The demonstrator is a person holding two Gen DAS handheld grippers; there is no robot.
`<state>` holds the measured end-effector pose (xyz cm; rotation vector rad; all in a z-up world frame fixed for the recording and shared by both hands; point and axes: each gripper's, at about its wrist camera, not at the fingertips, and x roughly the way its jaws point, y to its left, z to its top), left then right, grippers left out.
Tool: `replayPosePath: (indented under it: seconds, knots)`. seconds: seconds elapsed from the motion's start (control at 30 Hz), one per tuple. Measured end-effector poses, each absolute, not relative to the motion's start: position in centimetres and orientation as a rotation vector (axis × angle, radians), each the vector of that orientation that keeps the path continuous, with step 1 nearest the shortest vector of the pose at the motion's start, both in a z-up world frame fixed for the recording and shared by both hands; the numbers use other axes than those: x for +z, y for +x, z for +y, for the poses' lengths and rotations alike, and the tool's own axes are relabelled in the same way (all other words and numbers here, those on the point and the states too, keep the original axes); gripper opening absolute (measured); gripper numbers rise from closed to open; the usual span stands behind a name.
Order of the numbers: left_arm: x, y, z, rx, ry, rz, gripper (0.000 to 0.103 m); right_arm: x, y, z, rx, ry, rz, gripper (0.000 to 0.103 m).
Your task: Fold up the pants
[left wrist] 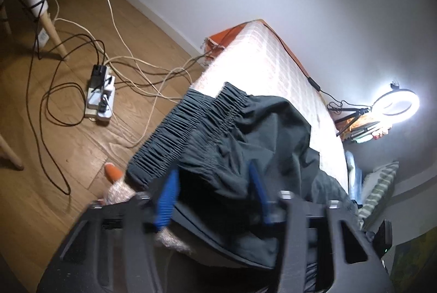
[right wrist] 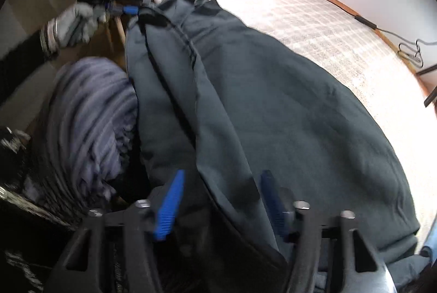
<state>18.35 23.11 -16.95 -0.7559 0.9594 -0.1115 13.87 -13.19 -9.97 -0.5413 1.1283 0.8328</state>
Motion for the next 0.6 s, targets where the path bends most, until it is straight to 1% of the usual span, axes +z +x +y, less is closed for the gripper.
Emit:
replayPosePath:
  seconds: [0.03, 0.07, 0.13, 0.2, 0.3, 0.4, 0.5, 0.6]
  knots:
    - [-17.0, 18.3, 23.2, -0.105, -0.75, 0.95, 0.026, -10.2, 13.7, -13.4, 0.817, -0.563, 1.129, 0.023]
    - [-16.9, 18.1, 23.3, -0.103, -0.742, 0.94, 0.024, -10.3, 13.6, -13.7, 0.81, -0.568, 1.123, 0.022]
    - [-16.7, 17.7, 23.3, -0.11, -0.723, 0.921, 0.023, -9.7, 13.4, -14.3, 0.809, -0.548, 1.101, 0.008]
    - [-16.2, 17.1, 23.2, -0.121, -0.692, 0.898, 0.023, -8.5, 12.8, -14.8, 0.801, -0.533, 1.061, 0.004]
    - [-16.4, 16.6, 23.5, -0.103, -0.676, 0.882, 0.022, -6.6, 11.5, -15.7, 0.813, -0.453, 1.004, 0.003]
    - [-16.9, 16.6, 24.0, -0.095, -0.682, 0.888, 0.022, -6.9, 10.3, -15.4, 0.804, -0.459, 0.995, 0.002]
    - [-15.3, 17.4, 23.7, -0.106, -0.646, 0.854, 0.022, -6.9, 10.1, -15.0, 0.766, -0.501, 0.984, 0.001]
    - [-13.2, 17.5, 23.5, -0.126, -0.604, 0.793, 0.021, -4.9, 10.6, -15.1, 0.726, -0.451, 0.927, 0.001]
